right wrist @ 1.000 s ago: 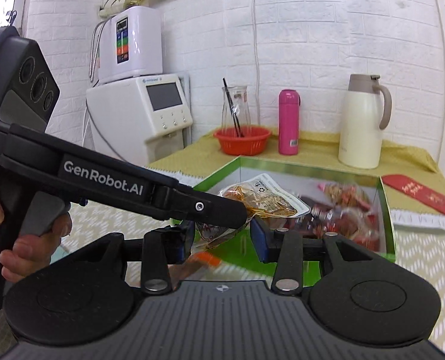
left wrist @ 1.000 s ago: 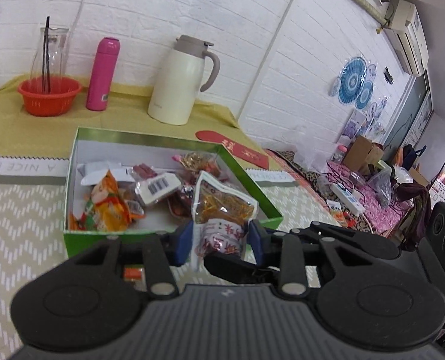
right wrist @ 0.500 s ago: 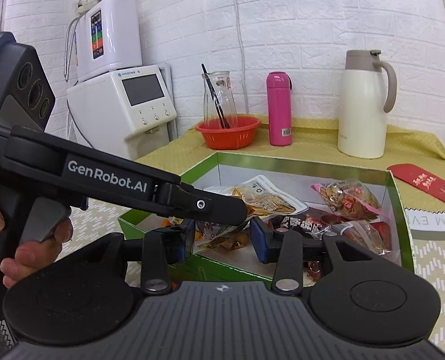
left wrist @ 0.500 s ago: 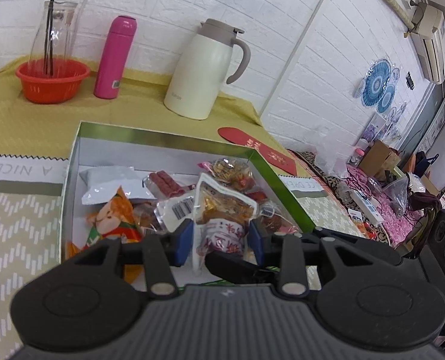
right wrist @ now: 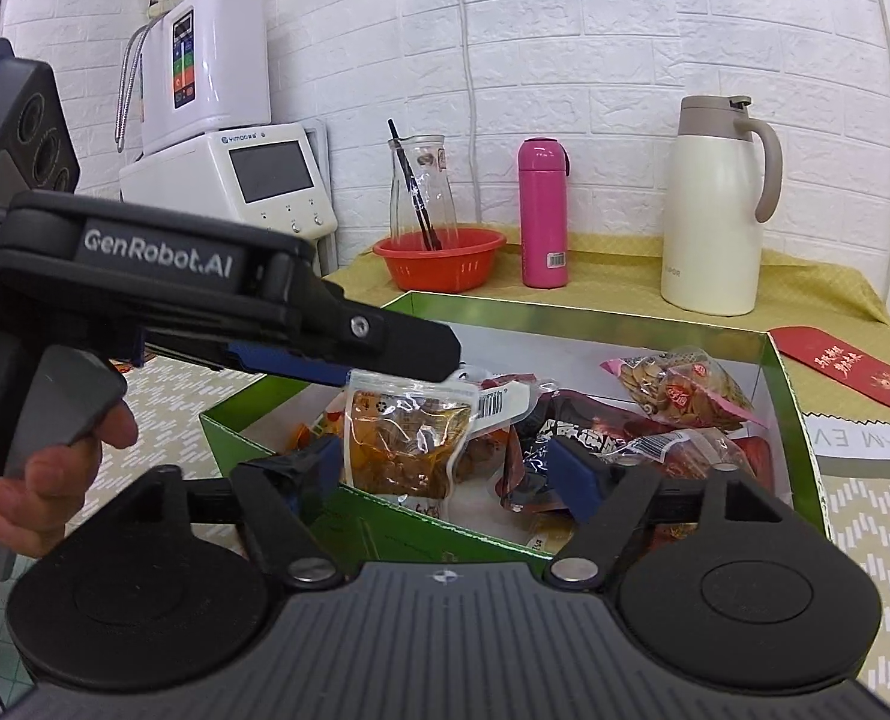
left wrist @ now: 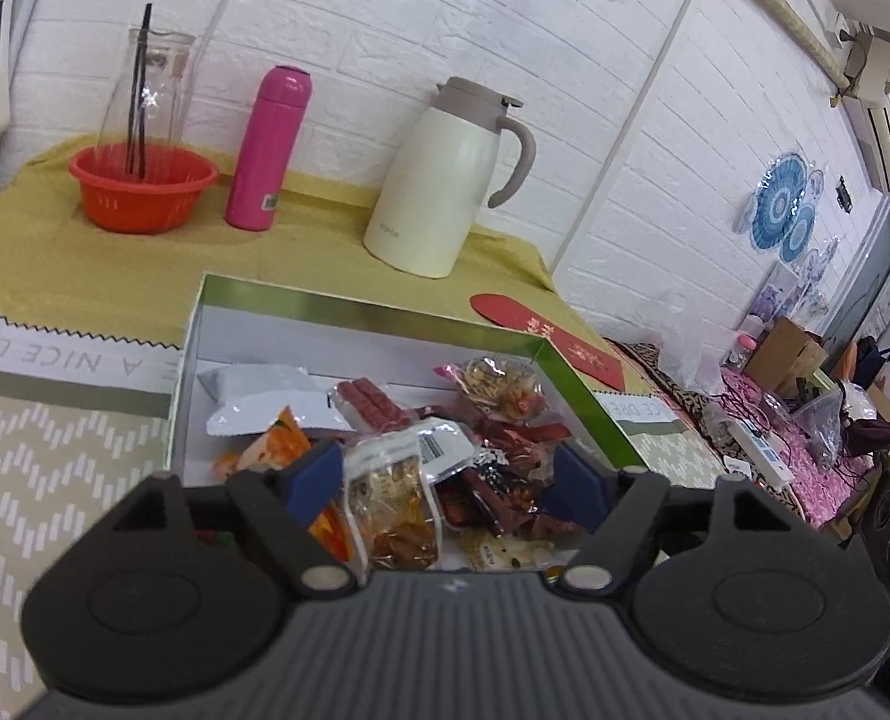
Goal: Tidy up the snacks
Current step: 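Carry the brown snack pack over the green box and lower it in, then open both grippers and withdraw toward the orange-ended sausage pack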
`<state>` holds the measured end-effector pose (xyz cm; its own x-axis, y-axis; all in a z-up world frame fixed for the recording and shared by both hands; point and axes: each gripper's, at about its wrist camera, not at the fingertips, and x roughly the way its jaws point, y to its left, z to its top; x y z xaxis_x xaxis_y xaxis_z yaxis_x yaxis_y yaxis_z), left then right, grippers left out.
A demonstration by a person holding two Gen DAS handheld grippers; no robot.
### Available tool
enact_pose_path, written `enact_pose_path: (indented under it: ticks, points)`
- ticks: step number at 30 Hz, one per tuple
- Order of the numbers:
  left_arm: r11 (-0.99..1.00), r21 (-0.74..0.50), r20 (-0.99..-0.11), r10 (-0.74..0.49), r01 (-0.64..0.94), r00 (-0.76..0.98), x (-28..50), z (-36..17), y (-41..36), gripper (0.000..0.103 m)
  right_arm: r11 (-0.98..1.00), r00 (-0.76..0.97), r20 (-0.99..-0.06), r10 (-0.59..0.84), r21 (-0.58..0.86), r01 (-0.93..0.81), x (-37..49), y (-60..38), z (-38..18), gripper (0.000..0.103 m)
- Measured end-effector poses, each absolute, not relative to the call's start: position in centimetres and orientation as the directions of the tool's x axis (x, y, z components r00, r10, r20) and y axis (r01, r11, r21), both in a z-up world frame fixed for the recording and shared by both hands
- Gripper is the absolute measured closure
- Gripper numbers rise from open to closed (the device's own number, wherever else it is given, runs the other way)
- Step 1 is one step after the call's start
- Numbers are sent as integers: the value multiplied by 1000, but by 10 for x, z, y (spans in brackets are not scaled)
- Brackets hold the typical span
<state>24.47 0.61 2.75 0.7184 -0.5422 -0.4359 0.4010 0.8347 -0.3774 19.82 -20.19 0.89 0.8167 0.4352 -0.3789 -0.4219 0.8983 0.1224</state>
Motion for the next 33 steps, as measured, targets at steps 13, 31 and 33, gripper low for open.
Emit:
enact_pose_path:
  ticks: [13,31,33]
  points:
    - [926,-232,-446,-374,298,814,209,39,6,6,918,857,-335,391,70,-391,173,-197,17,0]
    - [940,-272,-469,-317,207,825,138,29,56,6,906,816,-406,411,85,-414,109,-182,5,0]
    - [929,-304,-491,-341,209,802,133,21,66,6,902,790,-448,419,107,-418,105,-177,-3,0]
